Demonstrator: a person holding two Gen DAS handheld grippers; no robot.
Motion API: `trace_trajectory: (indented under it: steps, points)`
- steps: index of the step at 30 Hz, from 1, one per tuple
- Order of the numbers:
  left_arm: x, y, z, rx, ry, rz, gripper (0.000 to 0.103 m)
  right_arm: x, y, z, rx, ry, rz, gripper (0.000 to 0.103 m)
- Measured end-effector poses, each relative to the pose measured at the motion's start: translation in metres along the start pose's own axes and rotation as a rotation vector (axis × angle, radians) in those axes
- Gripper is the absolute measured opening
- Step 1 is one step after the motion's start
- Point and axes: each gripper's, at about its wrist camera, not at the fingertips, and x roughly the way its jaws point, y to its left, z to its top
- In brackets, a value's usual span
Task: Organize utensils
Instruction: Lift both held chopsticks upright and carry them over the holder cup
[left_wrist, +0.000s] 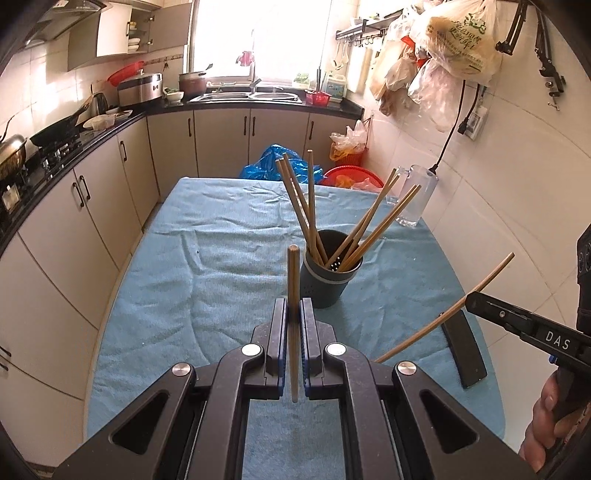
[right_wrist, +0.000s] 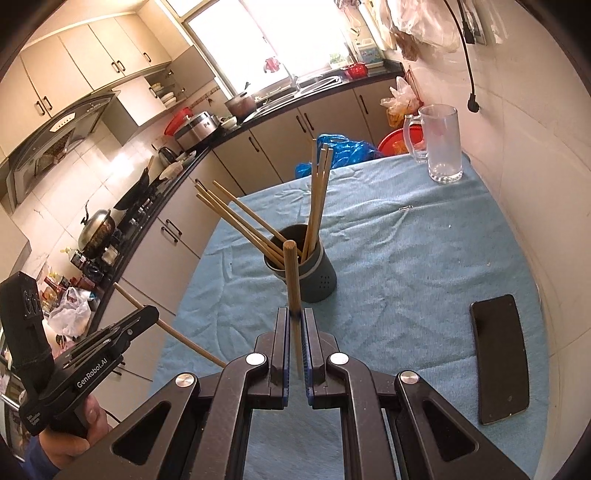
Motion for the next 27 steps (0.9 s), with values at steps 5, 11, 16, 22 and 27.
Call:
trace_trajectory:
  steps: [5, 11, 16, 22, 27]
  points:
    - [-0.003, -0.002, 0.001, 0.008, -0.007, -0.003, 0.006, -0.004, 0.001, -0.002, 0.003, -0.006, -0.001, 0.007]
    - [-0.005, -0.002, 0.001, 0.014, -0.012, -0.006, 0.006, -0.009, 0.001, -0.002, 0.015, -0.014, -0.004, 0.007]
    - [-0.005, -0.002, 0.002, 0.013, -0.013, -0.006, 0.006, -0.011, 0.002, -0.002, 0.015, -0.018, -0.003, 0.007]
    - [-0.006, -0.001, 0.002, 0.011, -0.015, -0.006, 0.006, -0.011, 0.003, -0.003, 0.015, -0.02, -0.005, 0.007]
    - [-0.008, 0.0, 0.003, 0.008, -0.018, -0.008, 0.006, -0.014, 0.005, -0.001, 0.015, -0.027, -0.006, 0.007]
